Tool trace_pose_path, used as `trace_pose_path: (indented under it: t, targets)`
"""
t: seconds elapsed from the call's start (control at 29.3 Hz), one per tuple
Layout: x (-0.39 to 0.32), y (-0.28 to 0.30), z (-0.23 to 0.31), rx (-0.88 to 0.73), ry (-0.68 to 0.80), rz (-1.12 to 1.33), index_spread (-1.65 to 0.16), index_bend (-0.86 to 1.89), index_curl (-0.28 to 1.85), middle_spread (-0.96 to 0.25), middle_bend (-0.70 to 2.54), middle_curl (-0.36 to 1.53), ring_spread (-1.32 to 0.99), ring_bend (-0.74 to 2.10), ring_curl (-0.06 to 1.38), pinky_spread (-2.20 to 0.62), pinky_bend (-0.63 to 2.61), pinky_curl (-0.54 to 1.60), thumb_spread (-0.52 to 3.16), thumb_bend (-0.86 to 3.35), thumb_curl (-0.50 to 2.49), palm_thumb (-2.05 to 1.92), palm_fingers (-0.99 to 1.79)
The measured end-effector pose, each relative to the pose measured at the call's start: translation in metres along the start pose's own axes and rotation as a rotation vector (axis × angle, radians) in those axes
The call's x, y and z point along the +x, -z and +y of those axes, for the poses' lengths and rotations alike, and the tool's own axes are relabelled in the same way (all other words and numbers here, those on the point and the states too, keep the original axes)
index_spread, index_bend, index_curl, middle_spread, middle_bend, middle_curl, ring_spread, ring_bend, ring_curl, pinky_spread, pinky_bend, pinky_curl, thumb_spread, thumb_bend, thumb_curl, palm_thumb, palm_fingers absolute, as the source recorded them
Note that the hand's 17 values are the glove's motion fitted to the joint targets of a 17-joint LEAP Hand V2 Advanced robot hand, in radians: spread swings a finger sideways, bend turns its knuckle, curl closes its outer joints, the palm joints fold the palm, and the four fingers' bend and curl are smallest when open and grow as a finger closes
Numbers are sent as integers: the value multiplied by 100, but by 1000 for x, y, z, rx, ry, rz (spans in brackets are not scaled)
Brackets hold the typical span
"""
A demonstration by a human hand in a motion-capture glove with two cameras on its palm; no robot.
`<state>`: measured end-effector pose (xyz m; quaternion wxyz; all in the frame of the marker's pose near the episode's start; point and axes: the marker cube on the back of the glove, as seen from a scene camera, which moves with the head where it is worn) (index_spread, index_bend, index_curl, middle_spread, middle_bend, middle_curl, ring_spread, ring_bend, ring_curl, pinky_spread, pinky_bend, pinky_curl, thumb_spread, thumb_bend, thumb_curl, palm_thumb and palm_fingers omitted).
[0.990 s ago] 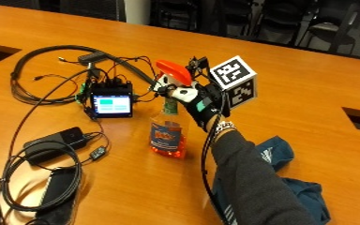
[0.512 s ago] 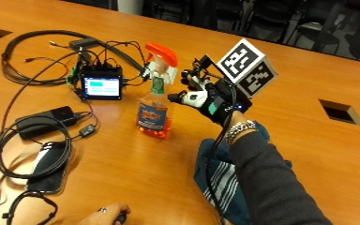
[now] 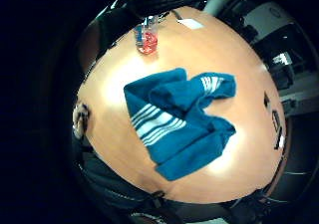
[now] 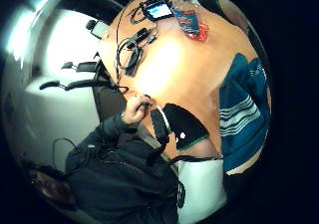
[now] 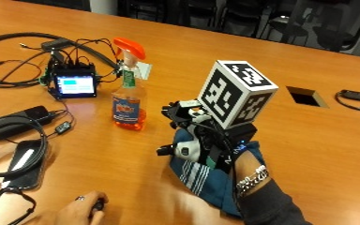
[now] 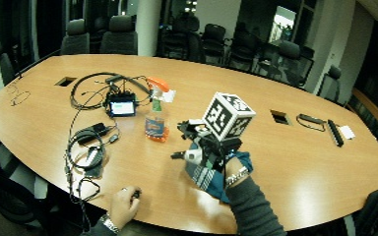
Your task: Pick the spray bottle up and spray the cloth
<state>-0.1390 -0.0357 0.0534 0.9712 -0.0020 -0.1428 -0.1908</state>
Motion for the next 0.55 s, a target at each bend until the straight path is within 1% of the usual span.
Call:
trace_pose_path:
  t: [0.2, 0.38, 0.55]
  targets:
    - [-10, 2, 29, -15, 14, 58, -38, 18, 35, -12, 18, 36, -8, 29, 31, 27, 21, 33, 104, -3, 45, 57, 48]
    - [-8, -2, 51, -24, -24, 110, -39, 18, 36, -12, 17, 35, -8, 25, 31, 27, 21, 33, 105, -3, 42, 56, 46]
    - [-6, -4, 65, -7, -67, 112, -39, 17, 35, -12, 17, 35, -8, 24, 30, 28, 21, 34, 107, -3, 40, 56, 46]
